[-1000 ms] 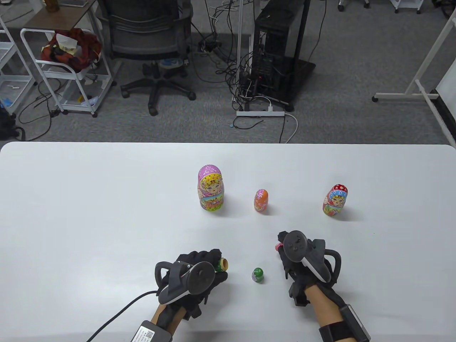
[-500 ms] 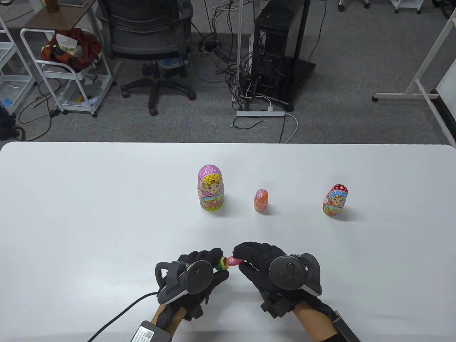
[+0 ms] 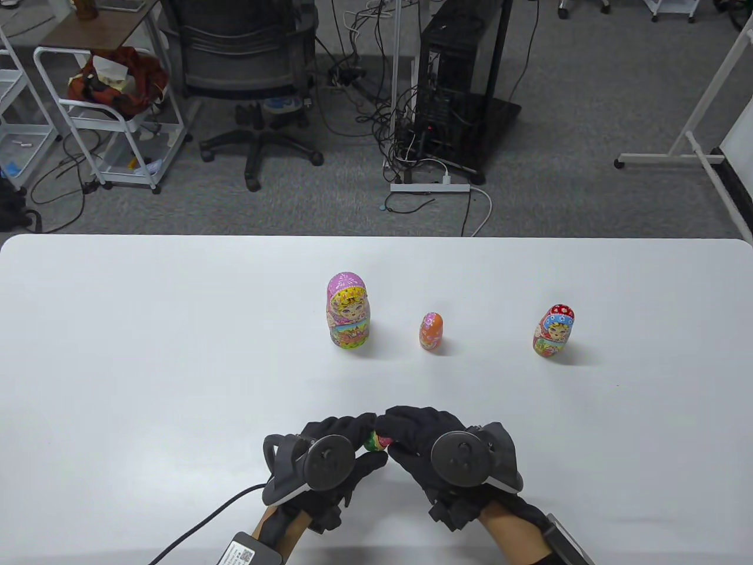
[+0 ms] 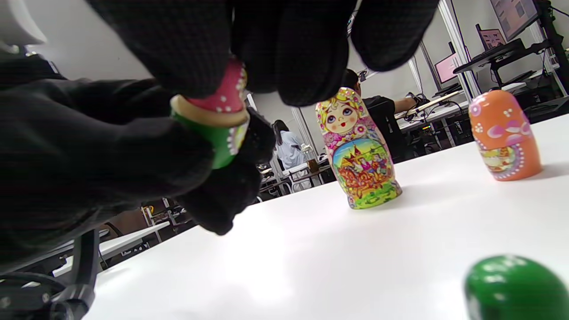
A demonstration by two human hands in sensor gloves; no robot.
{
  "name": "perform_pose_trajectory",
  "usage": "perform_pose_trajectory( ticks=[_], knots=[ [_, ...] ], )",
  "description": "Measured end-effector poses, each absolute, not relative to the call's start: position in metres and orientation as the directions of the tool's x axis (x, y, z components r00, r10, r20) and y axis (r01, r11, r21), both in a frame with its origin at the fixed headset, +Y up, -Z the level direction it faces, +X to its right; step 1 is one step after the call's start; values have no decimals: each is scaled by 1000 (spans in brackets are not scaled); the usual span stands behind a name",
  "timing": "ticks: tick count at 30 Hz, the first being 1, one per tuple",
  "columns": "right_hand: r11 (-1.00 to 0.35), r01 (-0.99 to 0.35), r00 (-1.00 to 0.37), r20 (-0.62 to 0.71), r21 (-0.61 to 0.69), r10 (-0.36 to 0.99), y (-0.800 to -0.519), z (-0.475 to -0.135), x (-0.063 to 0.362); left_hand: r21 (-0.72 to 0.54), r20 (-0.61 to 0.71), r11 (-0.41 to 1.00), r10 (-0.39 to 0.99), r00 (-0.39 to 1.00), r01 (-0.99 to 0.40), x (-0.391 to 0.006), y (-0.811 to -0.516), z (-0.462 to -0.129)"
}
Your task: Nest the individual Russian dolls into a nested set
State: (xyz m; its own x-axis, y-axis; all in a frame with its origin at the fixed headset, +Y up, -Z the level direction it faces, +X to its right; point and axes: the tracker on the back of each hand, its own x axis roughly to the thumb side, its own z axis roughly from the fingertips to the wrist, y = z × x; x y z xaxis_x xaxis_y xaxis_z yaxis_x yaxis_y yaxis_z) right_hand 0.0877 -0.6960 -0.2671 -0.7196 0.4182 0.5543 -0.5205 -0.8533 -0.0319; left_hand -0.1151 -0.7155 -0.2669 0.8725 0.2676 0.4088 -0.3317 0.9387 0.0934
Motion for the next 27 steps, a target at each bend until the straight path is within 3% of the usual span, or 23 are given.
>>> perform_pose_trajectory(
  ticks=[3,5,10,15,27],
  knots=[
    [-901,-433,-810,437,2,391,-701,-275,91,92,392,944,259,883,-318,-118,-717,-269],
    [-952,-287,-900,309,107,306,-714,-283,96,88,379,945,260,888,-314,-120,-720,-271],
    [-941,-69,-968,204,332,143,-746,-297,106,76,354,951,256,900,-300,-125,-725,-275],
    [-907,-124,-967,155,402,201,-755,-302,113,75,349,954,248,904,-291,-126,-725,-276],
    [-939,-96,-971,175,331,161,-757,-302,107,76,355,959,229,906,-272,-124,-726,-276]
  ],
)
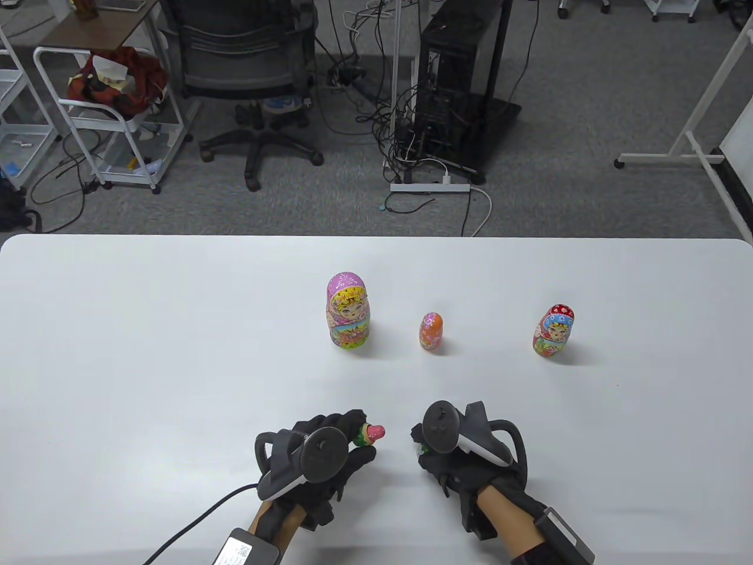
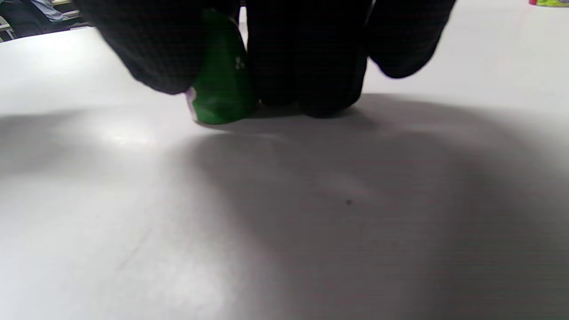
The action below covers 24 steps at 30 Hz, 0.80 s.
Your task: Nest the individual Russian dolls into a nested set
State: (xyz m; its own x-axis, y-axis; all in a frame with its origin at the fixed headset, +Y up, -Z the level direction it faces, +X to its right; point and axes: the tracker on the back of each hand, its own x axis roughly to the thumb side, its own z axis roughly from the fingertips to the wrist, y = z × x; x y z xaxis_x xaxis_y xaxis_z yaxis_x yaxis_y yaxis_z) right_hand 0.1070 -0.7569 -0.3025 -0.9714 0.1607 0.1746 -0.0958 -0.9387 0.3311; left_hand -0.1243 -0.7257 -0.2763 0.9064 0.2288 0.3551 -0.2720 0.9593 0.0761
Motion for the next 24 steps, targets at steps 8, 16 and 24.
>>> perform_pose_trajectory(
  ticks=[8,16,24],
  knots=[
    [-954,-174,-959,180,243,221,-743,-301,110,79,349,963,217,912,-259,-125,-726,-276],
    [-884,-451,-845,260,122,467,-717,-294,115,83,349,964,211,913,-254,-125,-726,-277],
    [-813,-574,-725,399,100,561,-705,-283,104,98,361,965,194,912,-244,-124,-725,-276]
  ],
)
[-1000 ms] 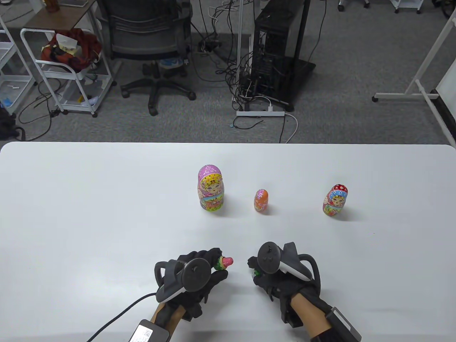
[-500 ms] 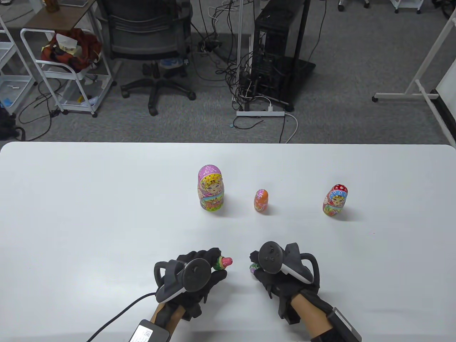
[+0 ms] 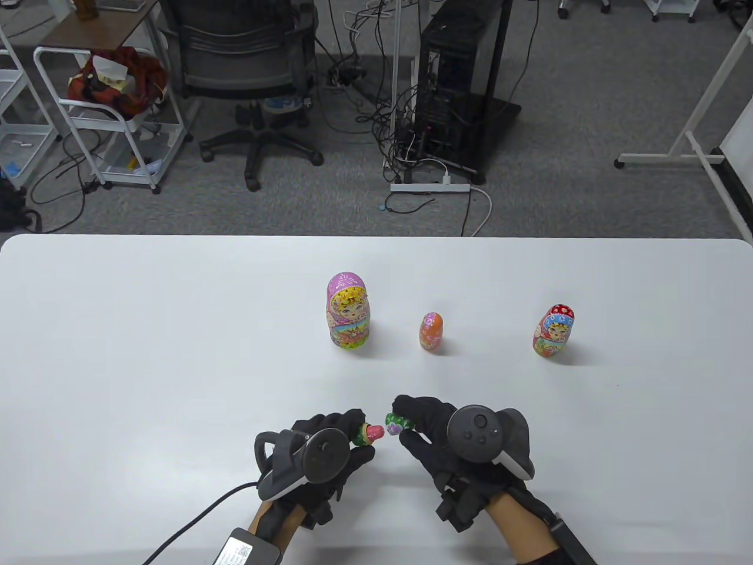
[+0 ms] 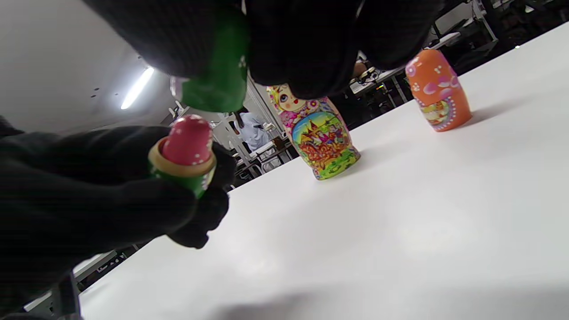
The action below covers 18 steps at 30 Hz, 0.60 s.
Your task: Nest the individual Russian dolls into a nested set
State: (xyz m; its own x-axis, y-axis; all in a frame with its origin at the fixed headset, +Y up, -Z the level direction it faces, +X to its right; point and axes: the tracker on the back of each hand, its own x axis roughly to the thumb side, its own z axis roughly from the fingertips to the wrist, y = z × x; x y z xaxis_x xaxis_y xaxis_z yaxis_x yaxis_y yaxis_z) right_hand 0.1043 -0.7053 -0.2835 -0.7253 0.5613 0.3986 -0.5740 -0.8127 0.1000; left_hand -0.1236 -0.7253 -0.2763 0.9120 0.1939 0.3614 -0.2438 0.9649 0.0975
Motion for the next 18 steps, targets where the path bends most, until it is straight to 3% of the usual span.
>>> perform_pose_trajectory(
  ticks=[18],
  knots=[
    [-843,-526,-734,444,107,514,-707,-277,93,132,406,962,167,899,-238,-116,-722,-270]
  ],
)
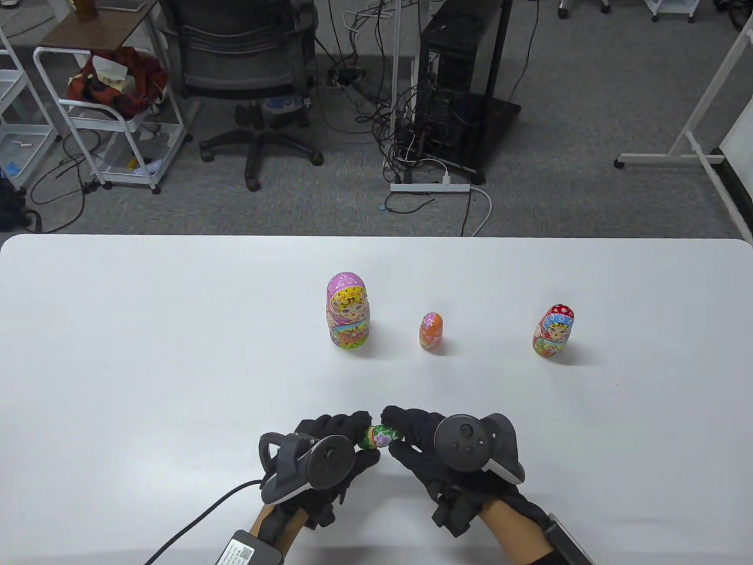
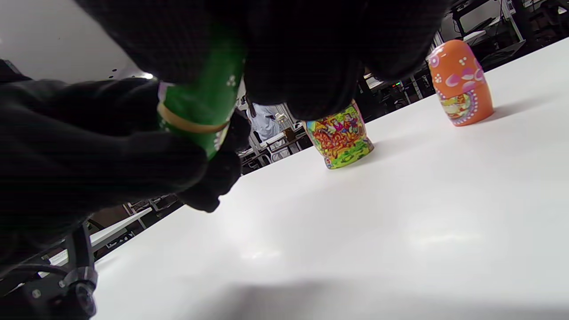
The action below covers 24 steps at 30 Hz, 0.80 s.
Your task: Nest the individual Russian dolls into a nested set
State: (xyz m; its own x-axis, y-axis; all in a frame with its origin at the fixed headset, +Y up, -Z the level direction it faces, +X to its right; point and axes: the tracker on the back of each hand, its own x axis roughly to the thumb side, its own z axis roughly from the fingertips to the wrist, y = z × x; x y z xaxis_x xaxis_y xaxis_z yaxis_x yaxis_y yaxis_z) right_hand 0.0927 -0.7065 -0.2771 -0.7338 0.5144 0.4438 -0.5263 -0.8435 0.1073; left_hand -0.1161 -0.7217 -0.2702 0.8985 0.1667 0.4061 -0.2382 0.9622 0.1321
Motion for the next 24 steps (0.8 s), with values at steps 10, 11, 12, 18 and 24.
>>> perform_pose_trajectory(
  ticks=[10,11,12,18,24],
  knots=[
    [-844,-527,-732,454,96,509,-707,-276,91,167,424,962,130,896,-218,-114,-720,-268],
    [-843,-529,-730,454,97,510,-707,-276,91,170,424,961,128,896,-218,-113,-720,-268],
    [-842,-530,-730,454,97,511,-707,-276,91,176,426,961,121,897,-213,-113,-719,-267],
    [-832,-546,-717,462,94,523,-705,-275,91,238,437,954,65,897,-185,-111,-716,-263],
    [-791,-601,-684,438,114,583,-706,-276,89,271,427,948,38,903,-168,-106,-713,-259]
  ],
)
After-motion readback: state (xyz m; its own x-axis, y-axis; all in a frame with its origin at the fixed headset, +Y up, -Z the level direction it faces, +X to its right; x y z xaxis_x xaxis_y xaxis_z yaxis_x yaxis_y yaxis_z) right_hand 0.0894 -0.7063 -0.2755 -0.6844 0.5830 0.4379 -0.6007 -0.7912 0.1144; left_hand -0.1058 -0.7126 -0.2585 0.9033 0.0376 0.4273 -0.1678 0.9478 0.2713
